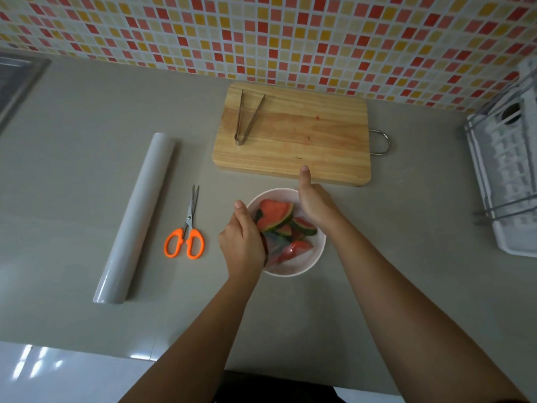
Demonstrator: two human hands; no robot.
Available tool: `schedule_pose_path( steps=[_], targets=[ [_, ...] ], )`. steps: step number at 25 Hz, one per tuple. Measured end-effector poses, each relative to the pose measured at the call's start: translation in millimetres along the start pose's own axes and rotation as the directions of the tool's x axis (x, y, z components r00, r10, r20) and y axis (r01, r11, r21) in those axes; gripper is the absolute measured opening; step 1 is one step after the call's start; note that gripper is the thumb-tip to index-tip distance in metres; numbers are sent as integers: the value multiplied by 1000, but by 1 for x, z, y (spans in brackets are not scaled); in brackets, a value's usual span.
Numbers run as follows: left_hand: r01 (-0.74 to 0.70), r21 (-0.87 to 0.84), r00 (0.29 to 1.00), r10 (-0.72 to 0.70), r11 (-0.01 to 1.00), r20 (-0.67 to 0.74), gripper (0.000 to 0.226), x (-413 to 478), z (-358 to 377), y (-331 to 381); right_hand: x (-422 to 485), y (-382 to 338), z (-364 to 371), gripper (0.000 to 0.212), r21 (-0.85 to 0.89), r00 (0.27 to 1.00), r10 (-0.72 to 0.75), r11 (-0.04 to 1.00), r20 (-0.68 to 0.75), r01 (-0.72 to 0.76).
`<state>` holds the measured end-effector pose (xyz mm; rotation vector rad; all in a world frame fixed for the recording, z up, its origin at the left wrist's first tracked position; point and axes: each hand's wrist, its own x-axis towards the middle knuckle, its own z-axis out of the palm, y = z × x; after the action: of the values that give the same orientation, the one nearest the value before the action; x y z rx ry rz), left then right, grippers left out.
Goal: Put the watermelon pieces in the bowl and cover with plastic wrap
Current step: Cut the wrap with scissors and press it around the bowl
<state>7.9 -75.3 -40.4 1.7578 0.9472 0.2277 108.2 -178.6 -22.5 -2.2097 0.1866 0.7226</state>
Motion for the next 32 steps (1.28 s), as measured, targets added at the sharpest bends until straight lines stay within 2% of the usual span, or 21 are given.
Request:
schedule_pose_path(
  steps=[2,6,10,11,12,13,14,15,16,18,19,23,26,28,30,32],
  targets=[
    [-17,28,1000,16,999,12,54,1,0,1,-1,0,1,82,-42,999,34,998,-34,-36],
    [-62,26,998,61,998,31,55,3,-1,-1,-3,3,3,85,-88,994,49,994,-102,-58],
    [-87,65,992,80,994,102,51,4,-3,4,-7,13,9,89,-239,972,28,967,-233,-85],
    [-76,54,989,69,996,135,54,7,-3,7,-7,15,7,88,-186,967,25,980,-254,-74],
    [-35,4,983,34,999,178,59,9,-5,8,-5,19,4,86,-32,965,22,999,-261,-32],
    [52,-106,971,-26,993,236,64,11,-9,6,-6,23,1,83,223,973,16,974,-228,36],
    [161,-261,953,-82,952,292,66,7,-13,3,-11,28,-3,80,478,987,-10,874,-157,85],
    [236,-408,944,-107,882,313,66,-1,-18,-3,-17,35,-6,77,638,994,-58,762,-97,107],
    [247,-514,944,-83,822,320,66,-12,-22,-10,-22,44,-7,76,719,993,-109,686,-50,112],
    [178,-596,943,36,783,330,64,-33,-22,-18,-30,53,1,74,780,982,-190,618,21,103],
    [180,-625,937,61,760,343,61,-37,-18,-18,-32,54,7,73,795,982,-184,601,32,87],
    [341,-683,908,-38,646,418,56,-27,-10,-7,-38,44,19,73,796,995,-73,597,-70,100],
    [365,-647,871,0,670,492,64,-15,-16,-10,-41,42,19,83,775,999,-15,631,-43,42],
    [378,-642,855,14,667,518,68,1,-21,-4,-46,44,23,90,831,999,-39,555,-5,26],
    [338,-656,894,-13,674,447,67,22,-21,8,-50,48,28,91,870,999,-46,492,5,19],
    [246,-654,951,-48,716,305,61,32,-24,15,-55,52,33,88,828,999,-23,559,-26,35]
  ],
)
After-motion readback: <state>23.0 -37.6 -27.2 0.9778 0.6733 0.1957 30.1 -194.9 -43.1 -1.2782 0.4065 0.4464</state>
